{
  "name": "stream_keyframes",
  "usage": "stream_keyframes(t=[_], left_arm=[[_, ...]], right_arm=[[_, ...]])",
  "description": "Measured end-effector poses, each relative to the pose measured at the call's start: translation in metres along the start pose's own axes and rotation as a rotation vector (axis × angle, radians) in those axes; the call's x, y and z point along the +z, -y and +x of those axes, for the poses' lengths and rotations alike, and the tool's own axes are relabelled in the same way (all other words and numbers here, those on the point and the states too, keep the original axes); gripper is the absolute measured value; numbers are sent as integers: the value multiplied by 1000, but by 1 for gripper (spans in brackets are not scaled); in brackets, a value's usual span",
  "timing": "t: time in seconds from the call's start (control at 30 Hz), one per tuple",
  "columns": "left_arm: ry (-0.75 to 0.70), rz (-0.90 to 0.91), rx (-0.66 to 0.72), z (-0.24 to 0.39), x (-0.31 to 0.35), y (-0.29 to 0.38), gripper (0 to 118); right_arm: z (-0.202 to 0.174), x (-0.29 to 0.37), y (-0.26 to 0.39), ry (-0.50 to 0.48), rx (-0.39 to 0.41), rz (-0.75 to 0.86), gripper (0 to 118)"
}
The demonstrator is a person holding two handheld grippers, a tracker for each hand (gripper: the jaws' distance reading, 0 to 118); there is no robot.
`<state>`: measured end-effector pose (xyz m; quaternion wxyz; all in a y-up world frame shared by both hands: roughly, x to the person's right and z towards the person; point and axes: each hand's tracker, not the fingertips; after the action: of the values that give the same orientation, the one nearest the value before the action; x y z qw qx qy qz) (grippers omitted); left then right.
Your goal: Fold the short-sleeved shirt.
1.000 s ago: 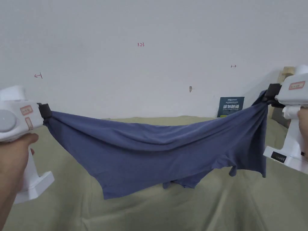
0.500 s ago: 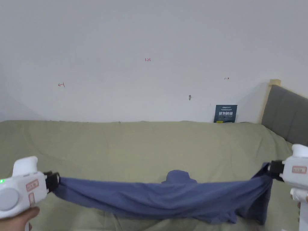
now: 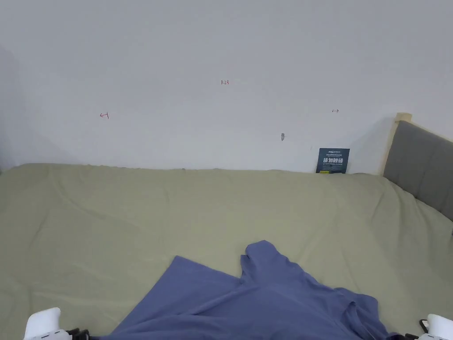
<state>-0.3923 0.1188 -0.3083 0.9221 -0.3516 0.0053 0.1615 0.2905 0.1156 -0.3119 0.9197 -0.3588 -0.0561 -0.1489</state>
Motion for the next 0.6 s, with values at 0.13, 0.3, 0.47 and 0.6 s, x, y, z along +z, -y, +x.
stream_keyframes(t=[0.13,0.3,0.47,0.6], left_arm=[[-1,111,-76,4,23,-8,106],[20,261,-214,31,108,5,106],[-25,254,-255,49,153,32,100],[-78,146,-213,41,146,52,3]], right_arm=[[-5,29,-7,-50,23,44,110],[-38,102,-7,-174,70,201,110],[-75,156,23,-260,285,299,99],[-93,170,40,-262,298,289,14]])
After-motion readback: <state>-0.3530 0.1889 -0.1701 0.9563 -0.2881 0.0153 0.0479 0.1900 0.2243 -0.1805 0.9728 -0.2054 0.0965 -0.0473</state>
